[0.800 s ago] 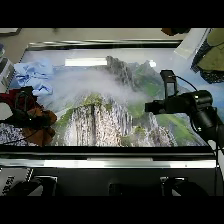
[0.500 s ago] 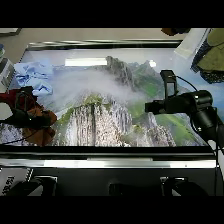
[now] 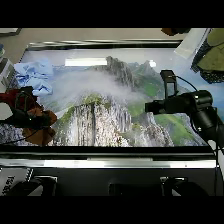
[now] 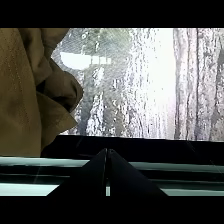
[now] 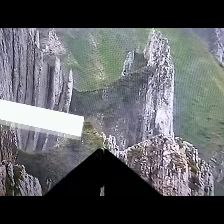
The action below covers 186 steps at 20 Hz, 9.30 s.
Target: Fold the clothes and pants, and hang the long-sleeved shirts on hangers.
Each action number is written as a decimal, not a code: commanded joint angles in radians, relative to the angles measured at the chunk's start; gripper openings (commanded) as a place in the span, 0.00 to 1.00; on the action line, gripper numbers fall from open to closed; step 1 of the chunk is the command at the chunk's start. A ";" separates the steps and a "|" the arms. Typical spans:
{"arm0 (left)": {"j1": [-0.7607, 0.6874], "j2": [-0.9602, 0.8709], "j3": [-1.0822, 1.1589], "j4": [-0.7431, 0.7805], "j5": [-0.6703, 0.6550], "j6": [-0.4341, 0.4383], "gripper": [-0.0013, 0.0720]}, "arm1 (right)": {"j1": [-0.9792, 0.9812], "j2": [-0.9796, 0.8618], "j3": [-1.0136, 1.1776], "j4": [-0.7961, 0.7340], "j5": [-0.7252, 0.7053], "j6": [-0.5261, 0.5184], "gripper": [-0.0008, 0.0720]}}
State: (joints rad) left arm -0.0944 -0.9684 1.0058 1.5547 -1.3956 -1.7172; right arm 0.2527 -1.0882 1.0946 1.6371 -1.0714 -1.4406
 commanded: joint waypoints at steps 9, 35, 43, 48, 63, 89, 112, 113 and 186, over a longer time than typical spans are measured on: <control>0.002 -0.011 -0.001 0.074 0.012 -0.029 0.99 | 0.001 0.001 0.001 0.000 0.016 0.000 0.06; 0.045 -0.205 0.103 -0.674 0.426 0.307 0.04 | 0.001 0.027 0.001 -0.058 -0.135 0.106 0.14; -0.486 -0.430 0.181 -0.755 0.740 0.207 0.04 | 0.001 0.183 0.001 -0.467 -0.262 0.219 0.39; -0.599 -0.671 0.181 -0.855 0.681 0.206 0.17 | 0.001 0.221 0.001 -0.575 -0.311 0.230 0.45; 0.014 -0.313 0.180 -0.636 0.224 0.282 0.87 | -0.430 -0.179 0.043 0.700 -0.028 -0.057 0.77; 0.442 -0.239 -0.142 -0.602 0.240 0.326 0.85 | -0.173 -0.669 0.043 0.891 0.039 -0.332 0.05; 0.314 -0.425 -0.275 -0.744 0.600 0.435 0.04 | -0.173 -0.503 0.043 0.852 -0.008 -0.333 0.05; 0.320 -0.412 -0.262 -0.744 0.582 0.435 0.04 | -0.174 -0.488 0.044 0.842 -0.003 -0.333 0.05; 0.621 -0.302 -0.069 -0.541 0.204 0.304 0.79 | -0.455 -0.467 -0.179 0.710 -0.067 -0.483 0.56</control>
State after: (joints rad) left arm 0.5213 -1.2793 0.9695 1.0134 -1.1896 -1.4261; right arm -0.2382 -1.5581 0.9630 2.3348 -1.2209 -1.9049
